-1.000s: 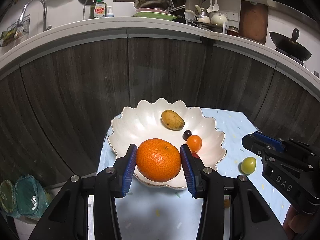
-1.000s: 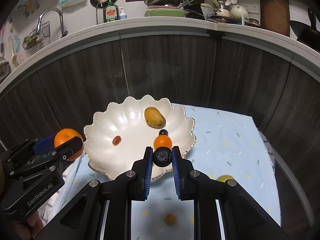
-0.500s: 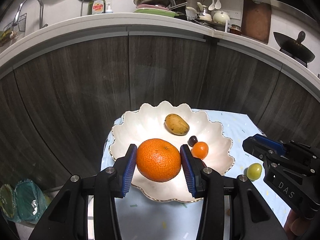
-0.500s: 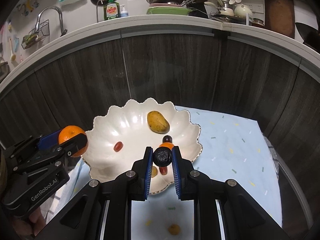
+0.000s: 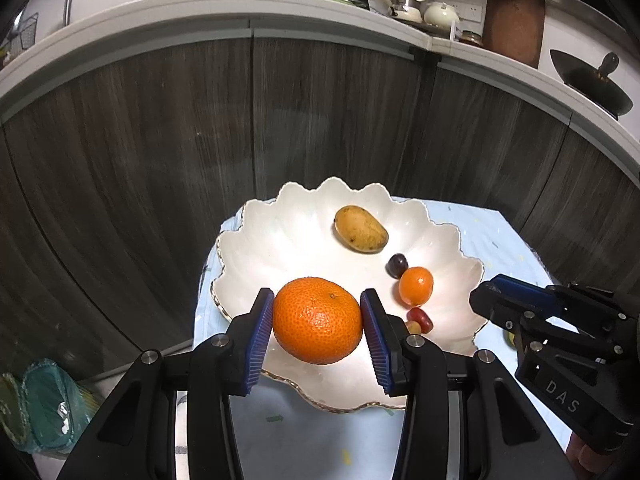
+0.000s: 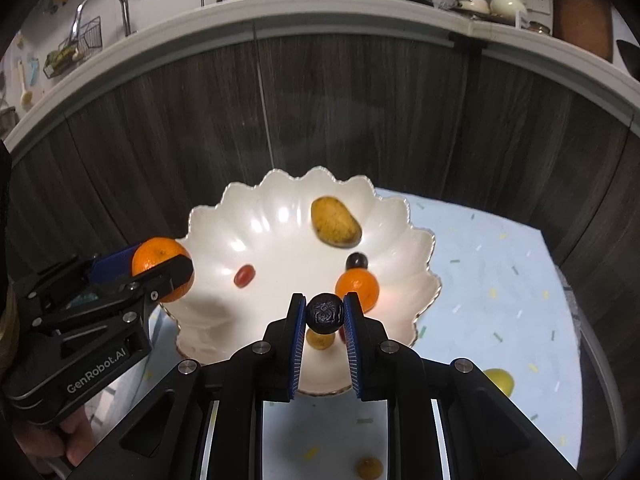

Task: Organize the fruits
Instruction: 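Lift and carry the tangerine with the left tool over the bowl while the right tool carries the blueberry, then open the left tool to drop the tangerine while the right tool releases the blueberry into the bowl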

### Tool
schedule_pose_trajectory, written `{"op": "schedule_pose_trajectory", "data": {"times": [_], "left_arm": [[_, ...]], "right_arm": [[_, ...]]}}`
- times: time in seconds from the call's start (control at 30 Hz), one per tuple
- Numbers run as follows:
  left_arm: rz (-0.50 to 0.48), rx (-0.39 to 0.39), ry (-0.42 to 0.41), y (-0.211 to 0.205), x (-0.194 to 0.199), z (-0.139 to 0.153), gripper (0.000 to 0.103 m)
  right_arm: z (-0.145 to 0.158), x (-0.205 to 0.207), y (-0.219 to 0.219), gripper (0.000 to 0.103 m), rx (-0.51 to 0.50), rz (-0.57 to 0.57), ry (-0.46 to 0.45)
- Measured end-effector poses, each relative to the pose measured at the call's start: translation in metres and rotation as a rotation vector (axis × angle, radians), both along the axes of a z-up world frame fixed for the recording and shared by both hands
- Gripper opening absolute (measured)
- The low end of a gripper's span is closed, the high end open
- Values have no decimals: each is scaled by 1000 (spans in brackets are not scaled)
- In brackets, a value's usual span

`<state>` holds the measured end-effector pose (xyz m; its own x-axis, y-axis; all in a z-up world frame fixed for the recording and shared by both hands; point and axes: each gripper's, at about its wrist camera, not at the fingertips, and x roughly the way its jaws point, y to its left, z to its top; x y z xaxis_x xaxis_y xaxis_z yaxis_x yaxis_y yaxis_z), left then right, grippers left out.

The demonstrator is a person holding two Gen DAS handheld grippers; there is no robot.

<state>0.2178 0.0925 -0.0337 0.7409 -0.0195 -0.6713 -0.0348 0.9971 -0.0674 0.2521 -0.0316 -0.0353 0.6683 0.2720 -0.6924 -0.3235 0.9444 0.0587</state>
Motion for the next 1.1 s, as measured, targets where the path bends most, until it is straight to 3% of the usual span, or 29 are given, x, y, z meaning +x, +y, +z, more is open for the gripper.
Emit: {"op": "schedule_pose_trajectory", "data": {"times": [0.7, 0.73, 0.77, 0.87, 1.0, 1.1], "left_arm": [[-19, -5, 85, -3, 17, -26, 45], [-18, -4, 90, -3, 17, -27, 45], [-14, -4, 94, -3, 16, -28, 45], [6, 11, 77, -2, 12, -24, 59], [25, 21, 62, -1, 10, -17, 68], [40, 27, 54, 1, 7, -13, 73]], "right_arm": [[-32, 16, 3, 21, 10, 33, 121], [-32, 16, 3, 23, 8, 32, 121], [-32, 16, 2, 31, 7, 30, 121], [-29, 15, 1, 52, 5, 22, 103], [-26, 14, -3, 56, 8, 11, 95], [-23, 13, -6, 67, 6, -13, 85]]}}
